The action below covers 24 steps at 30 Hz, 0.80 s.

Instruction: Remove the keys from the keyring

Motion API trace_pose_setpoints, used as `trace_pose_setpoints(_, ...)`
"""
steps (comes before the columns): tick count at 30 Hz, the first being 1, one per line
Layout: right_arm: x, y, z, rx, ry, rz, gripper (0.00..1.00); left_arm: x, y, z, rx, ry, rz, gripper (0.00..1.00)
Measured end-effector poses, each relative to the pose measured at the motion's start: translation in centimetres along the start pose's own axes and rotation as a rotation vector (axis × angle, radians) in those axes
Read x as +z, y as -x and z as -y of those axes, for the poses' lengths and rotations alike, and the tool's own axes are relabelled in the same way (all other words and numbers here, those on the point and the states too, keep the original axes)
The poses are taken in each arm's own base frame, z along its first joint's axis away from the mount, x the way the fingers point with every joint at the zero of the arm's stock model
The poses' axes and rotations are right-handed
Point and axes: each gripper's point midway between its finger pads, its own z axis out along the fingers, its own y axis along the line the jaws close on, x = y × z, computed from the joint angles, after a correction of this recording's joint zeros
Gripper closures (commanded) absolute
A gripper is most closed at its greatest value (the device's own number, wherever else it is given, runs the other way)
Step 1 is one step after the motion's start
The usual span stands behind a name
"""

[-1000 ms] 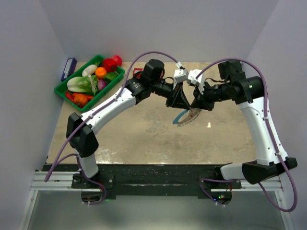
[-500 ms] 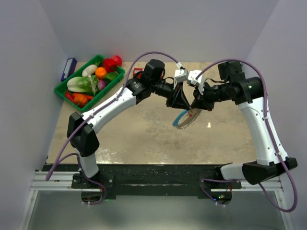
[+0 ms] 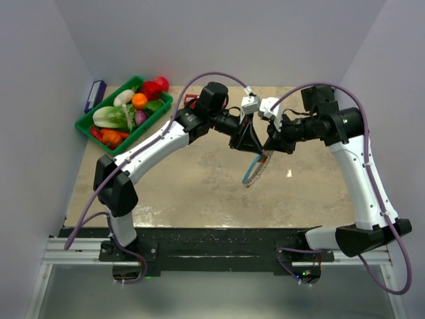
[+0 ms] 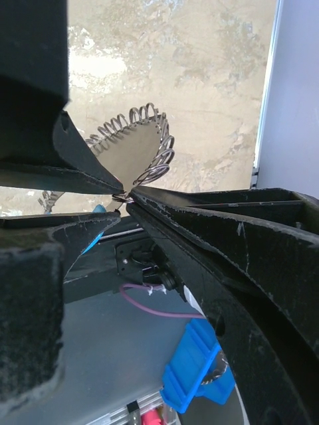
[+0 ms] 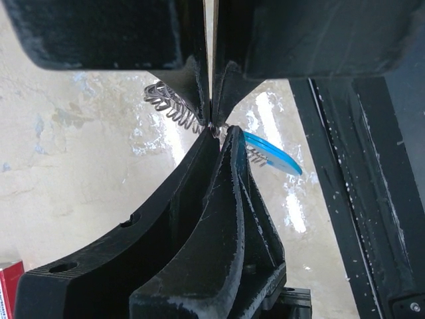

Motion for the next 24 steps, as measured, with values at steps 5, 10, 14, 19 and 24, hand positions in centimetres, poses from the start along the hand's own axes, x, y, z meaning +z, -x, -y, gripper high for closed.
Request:
trace_pose_setpoints(5,0.02,0.01,-0.14,-0.001,0.004,0.002,1.00,0.00,0.01,0.14,-0.011,-0.005,0.000,0.77)
trace_pose_setpoints(10,0.17,0.02,-0.23,0.001,0.012,0.006,1.00,0.00,0.01,0.17,-0.015,-0.006,0.000,0.76)
trace_pose_setpoints(14,0.28,0.10,-0.26,0.000,0.017,0.013,1.00,-0.01,0.01,0.16,-0.015,-0.006,0.000,0.76)
trace_pose_setpoints(19,0.33,0.13,-0.26,0.000,0.019,0.016,1.00,-0.01,0.01,0.17,-0.015,-0.007,0.000,0.82)
trace_pose_setpoints(24,0.48,0.09,-0.18,0.001,0.018,0.018,1.00,-0.07,0.01,0.10,-0.018,-0.004,0.000,1.00)
